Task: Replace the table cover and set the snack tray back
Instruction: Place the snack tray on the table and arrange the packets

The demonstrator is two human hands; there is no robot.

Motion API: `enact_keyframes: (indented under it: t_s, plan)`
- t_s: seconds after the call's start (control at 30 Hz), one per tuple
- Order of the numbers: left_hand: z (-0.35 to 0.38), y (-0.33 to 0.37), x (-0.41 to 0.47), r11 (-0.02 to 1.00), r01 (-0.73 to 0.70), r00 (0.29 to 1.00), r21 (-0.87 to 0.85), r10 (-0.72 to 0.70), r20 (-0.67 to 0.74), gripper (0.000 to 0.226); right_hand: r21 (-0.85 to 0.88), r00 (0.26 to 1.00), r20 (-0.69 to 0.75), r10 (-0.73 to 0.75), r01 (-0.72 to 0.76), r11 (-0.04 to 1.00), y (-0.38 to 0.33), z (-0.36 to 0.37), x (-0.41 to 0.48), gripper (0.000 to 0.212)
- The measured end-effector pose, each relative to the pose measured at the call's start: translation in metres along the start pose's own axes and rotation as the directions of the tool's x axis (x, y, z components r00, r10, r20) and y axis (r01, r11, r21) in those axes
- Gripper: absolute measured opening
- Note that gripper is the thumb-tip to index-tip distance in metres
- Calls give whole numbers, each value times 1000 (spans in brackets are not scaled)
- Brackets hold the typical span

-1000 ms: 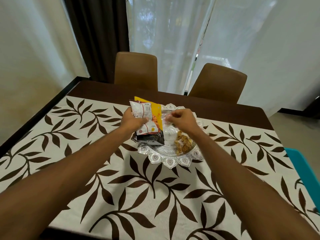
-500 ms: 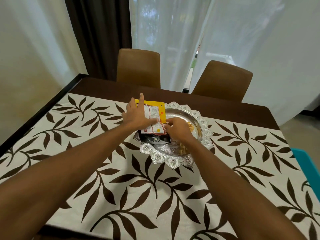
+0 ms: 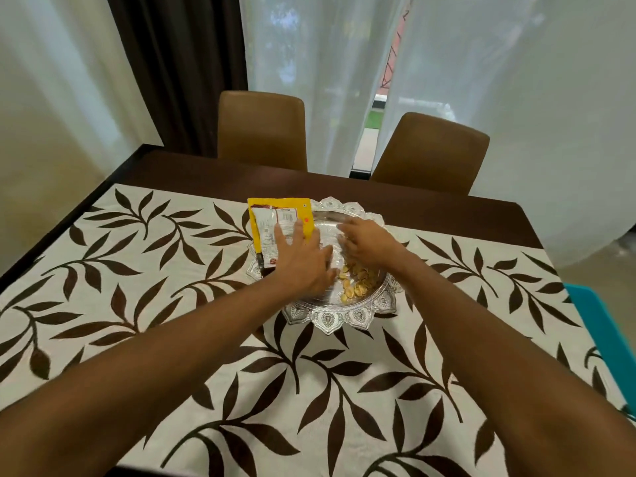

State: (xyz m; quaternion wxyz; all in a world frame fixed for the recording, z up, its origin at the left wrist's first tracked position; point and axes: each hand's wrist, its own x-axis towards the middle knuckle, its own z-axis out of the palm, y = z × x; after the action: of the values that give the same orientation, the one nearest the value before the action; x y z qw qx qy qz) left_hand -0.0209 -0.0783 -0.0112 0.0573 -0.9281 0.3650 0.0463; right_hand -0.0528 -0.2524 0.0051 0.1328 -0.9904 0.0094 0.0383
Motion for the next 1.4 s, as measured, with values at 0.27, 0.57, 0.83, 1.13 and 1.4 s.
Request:
enact_keyframes:
  t_s: [0.27, 0.57, 0.83, 1.13, 1.4]
  plan:
    - [1, -15, 6, 959, -275, 961, 72, 274, 34, 62, -111, 994, 52, -93, 99, 989, 5, 11, -40, 32]
    - [-4, -42, 4, 937, -338, 880, -87, 282, -381, 53, 2, 993, -10, -117, 117, 993, 7, 10, -63, 37]
    - [10, -32, -3, 991, 63, 994, -118, -73, -77, 83, -10, 986, -19, -168, 168, 986, -5, 27, -73, 36]
    - [3, -49, 35, 954, -299, 954, -8, 299, -3, 83, 45, 973, -99, -210, 215, 975, -9, 33, -77, 31]
    - [-9, -62, 60, 688, -700, 706, 192, 707, 40, 88, 229, 971, -124, -206, 230, 946, -12, 34, -82, 21]
